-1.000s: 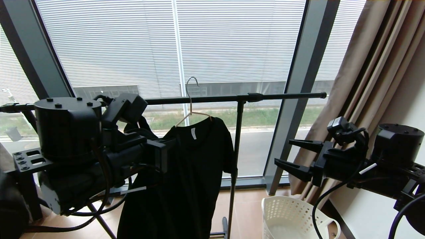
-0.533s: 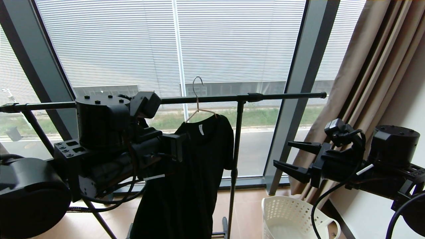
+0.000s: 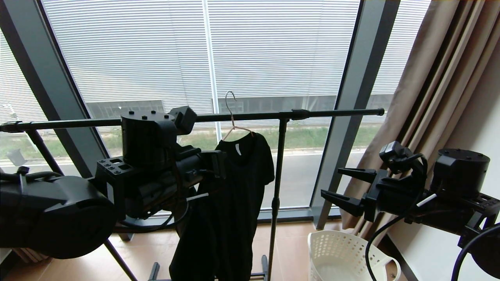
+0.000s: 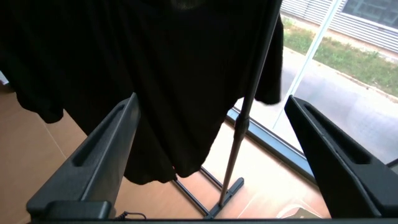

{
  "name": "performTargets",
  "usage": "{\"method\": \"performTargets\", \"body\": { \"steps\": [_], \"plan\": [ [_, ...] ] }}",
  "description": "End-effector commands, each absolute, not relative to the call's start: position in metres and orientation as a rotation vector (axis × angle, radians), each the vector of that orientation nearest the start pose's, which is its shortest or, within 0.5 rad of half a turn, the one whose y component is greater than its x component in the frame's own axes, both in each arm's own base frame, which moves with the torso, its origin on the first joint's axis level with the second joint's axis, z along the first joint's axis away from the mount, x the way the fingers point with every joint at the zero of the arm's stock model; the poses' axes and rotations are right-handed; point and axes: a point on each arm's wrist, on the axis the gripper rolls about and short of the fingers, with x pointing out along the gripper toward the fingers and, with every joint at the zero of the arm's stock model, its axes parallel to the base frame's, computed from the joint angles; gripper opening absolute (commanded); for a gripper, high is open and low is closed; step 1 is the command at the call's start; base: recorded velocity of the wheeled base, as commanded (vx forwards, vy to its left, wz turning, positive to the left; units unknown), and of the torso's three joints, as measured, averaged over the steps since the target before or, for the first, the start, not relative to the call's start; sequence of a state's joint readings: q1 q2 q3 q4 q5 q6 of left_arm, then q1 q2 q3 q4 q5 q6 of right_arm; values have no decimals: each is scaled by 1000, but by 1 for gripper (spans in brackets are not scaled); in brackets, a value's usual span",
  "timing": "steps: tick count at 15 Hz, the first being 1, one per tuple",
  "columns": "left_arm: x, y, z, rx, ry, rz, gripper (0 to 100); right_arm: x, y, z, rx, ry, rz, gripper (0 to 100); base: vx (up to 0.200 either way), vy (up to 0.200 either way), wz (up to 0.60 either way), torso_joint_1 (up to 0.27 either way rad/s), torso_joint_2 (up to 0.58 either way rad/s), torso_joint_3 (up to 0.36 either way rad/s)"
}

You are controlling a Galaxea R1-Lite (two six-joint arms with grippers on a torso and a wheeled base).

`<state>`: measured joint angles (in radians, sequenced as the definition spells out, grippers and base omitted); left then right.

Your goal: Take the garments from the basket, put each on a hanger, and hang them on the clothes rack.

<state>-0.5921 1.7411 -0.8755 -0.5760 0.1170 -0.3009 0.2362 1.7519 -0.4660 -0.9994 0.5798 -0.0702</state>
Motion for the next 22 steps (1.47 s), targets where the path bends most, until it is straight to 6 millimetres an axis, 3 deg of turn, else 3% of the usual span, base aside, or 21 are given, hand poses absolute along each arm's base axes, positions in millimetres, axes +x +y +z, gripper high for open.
{"method": "performTargets", "body": {
  "steps": [1, 11, 22],
  "plan": [
    [275, -182, 178, -205, 355, -420, 0, 260, 75, 120, -15, 263, 820, 100, 0, 0, 0, 0, 0, 0],
    [305, -192, 148, -241, 426, -372, 0, 261, 75, 117, -15, 275, 820, 100, 0, 0, 0, 0, 0, 0],
    [307, -192, 144, -235, 436, -367, 0, 261, 76, 115, -15, 282, 822, 100, 0, 0, 0, 0, 0, 0]
  ]
}}
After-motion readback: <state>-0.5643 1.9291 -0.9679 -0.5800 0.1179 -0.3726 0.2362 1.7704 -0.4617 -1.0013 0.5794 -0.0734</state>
